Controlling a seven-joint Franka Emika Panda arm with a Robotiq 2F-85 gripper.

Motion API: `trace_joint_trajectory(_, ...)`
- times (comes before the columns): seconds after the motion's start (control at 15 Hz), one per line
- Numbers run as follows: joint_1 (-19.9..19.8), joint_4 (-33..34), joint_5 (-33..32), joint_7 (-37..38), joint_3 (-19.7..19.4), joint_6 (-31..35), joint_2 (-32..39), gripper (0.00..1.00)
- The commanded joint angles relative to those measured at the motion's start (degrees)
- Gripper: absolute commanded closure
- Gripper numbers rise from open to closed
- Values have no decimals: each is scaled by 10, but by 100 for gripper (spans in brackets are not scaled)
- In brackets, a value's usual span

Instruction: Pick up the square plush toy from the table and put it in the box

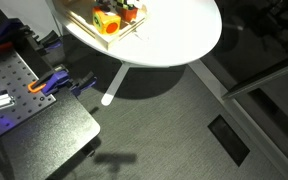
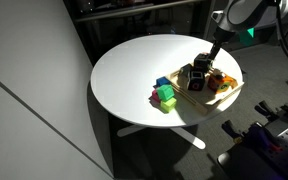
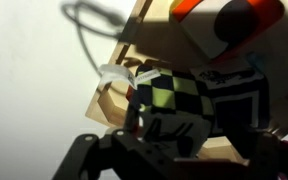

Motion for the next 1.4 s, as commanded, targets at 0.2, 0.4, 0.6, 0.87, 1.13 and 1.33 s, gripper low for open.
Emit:
trace_joint_trajectory(0.2,33,-23,12,11,-32,-115,-82,0)
trace_joint_trajectory(0.4,48,-20,8,15,-50,-173,-100,0)
trace_joint_trajectory(0.6,62,-16,-2,28,-66,-231,-114,0)
trace_joint_trajectory(0.87,76,-21,-2,61,-80,-249,-131,0)
trace_joint_trajectory(1.13,85,-28,-4,102,-85,-221,-138,0)
trace_joint_trajectory(1.33,88,-13,1,86,-88,-232,-121,0)
